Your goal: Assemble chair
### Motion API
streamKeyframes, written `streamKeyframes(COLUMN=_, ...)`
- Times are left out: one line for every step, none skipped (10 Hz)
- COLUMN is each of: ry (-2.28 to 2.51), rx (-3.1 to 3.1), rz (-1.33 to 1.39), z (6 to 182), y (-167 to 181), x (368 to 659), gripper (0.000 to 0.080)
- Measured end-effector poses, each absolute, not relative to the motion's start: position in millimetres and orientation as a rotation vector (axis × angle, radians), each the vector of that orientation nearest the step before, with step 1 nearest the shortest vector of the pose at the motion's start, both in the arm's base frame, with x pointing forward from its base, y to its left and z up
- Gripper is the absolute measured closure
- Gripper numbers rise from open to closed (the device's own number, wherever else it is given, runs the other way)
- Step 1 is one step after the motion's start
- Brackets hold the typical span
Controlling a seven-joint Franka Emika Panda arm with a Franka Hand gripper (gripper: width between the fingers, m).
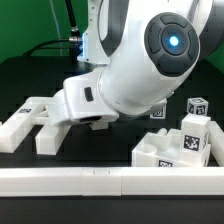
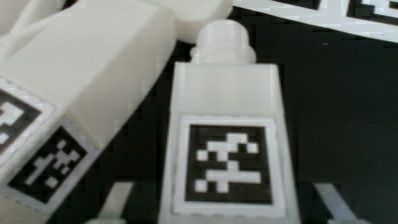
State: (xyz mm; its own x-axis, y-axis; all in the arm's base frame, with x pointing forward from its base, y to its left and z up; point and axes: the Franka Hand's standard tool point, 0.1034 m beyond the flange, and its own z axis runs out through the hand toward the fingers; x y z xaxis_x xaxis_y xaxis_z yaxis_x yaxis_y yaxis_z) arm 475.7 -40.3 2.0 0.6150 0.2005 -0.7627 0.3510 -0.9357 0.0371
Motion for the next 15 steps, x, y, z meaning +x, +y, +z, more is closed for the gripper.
streamKeyframes(ry=0.466, rx=2.655, rz=-1.216, z=2.2, y=-37, x=477, gripper=0.0511)
streamKeyframes(ry=0.48, rx=2.655, rz=-1.206, z=2.9, y=-31, x=480, gripper=0.0511)
streamKeyframes(ry=0.482, rx=2.655, rz=-1.199, z=5.7, y=-26, x=484, gripper=0.0511)
streamKeyframes(ry=0.431, rx=2.644, rz=-1.189, z=16.7, y=-16, x=489, gripper=0.0511)
streamKeyframes(ry=0.413, rx=2.639, rz=-1.175, z=36.1, y=-3, x=499, gripper=0.0511)
streamKeyframes(ry=0.424, rx=2.649, rz=-1.146, z=47.4, y=3, x=506, gripper=0.0511)
streamKeyframes(ry=0.423, rx=2.65, rz=-1.147, z=42.4, y=0, x=503, gripper=0.0511)
streamKeyframes(ry=0.423, rx=2.648, rz=-1.152, z=40.4, y=0, x=502, gripper=0.0511)
streamKeyframes(ry=0.43, rx=2.668, rz=-1.105, z=40.2, y=1, x=509, gripper=0.0511)
streamKeyframes(ry=0.432, rx=2.671, rz=-1.096, z=40.0, y=1, x=510, gripper=0.0511)
streamKeyframes(ry=0.416, rx=2.701, rz=-1.044, z=38.1, y=5, x=516, gripper=0.0511)
streamKeyframes(ry=0.343, rx=2.794, rz=-0.933, z=41.7, y=21, x=531, gripper=0.0511)
streamKeyframes(ry=0.324, rx=2.853, rz=-0.841, z=50.9, y=32, x=543, gripper=0.0511)
streamKeyframes(ry=0.295, rx=2.885, rz=-0.798, z=63.4, y=40, x=550, gripper=0.0511)
streamKeyframes(ry=0.307, rx=2.913, rz=-0.699, z=74.8, y=44, x=561, gripper=0.0511)
